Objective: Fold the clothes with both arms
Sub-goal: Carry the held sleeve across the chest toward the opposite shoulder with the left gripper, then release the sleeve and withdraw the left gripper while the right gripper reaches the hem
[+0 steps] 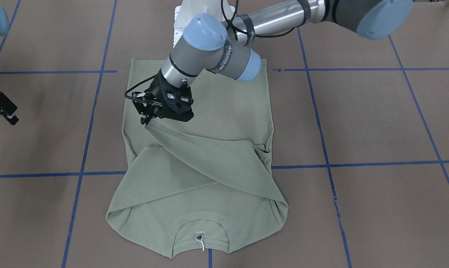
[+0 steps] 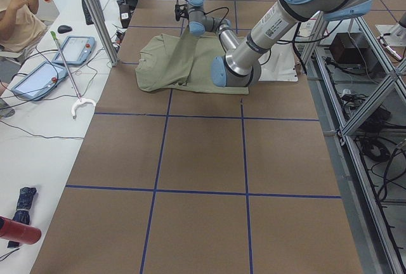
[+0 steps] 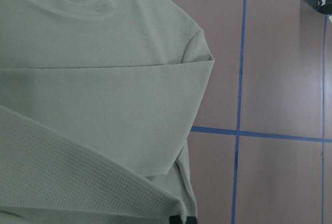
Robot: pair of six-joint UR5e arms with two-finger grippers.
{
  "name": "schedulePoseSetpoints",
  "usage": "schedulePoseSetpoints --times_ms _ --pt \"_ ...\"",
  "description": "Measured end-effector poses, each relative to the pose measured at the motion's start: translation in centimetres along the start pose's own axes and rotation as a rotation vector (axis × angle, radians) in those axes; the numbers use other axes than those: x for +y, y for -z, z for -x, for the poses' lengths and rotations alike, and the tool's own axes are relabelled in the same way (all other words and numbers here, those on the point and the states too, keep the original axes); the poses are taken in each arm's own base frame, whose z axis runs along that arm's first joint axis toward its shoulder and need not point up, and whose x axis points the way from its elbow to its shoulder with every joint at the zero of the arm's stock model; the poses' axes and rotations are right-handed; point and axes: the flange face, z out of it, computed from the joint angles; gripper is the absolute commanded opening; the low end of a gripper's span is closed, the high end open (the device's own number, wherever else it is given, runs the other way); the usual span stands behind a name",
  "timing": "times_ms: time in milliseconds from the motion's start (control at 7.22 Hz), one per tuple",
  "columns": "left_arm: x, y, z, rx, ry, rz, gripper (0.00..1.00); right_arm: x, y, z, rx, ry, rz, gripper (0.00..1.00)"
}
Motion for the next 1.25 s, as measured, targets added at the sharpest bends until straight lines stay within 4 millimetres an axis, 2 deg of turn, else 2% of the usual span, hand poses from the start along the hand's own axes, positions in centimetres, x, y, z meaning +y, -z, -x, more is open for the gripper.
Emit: schedulePoseSetpoints --times_ms 138,277,415,554,692,831,969,1108,1246 --pt "2.0 -2.2 -0.8 -0.006 -0.004 -0.012 0.00 0.1 0.0 -0.2 -0.001 0.000 0.002 1.00" --pt "3.3 -3.7 -0.7 -0.008 -0.007 -0.020 0.00 0.1 -0.1 -0.3 0.000 -0.002 0.003 1.00" --pt "4.1 -4.8 -0.4 -0.003 -0.010 -0.043 0.48 0.2 -0.1 -0.4 0.002 -0.004 0.005 1.00" --pt "4.8 -5.6 -0.4 0.006 -0.006 -0.072 0.77 0.2 -0.2 -0.5 0.002 -0.008 0.006 1.00" --pt "5.0 -5.8 -0.8 0.018 0.012 -0.092 0.82 0.2 -0.3 -0.5 0.003 -0.012 0.007 1.00" --pt "5.2 -5.2 -0.9 0.035 0.038 -0.098 0.82 0.1 -0.4 -0.4 0.002 -0.014 0.007 1.00" --pt "5.0 -3.3 0.1 0.051 0.058 -0.087 0.82 0.0 -0.4 0.0 -0.002 -0.015 0.006 1.00" --pt "4.1 0.0 3.3 0.047 0.057 -0.056 0.82 0.5 -0.5 1.3 -0.019 -0.025 0.011 1.00" --pt "2.8 3.7 7.2 0.027 0.023 -0.032 0.81 2.1 -0.8 4.1 -0.059 -0.059 0.025 1.00"
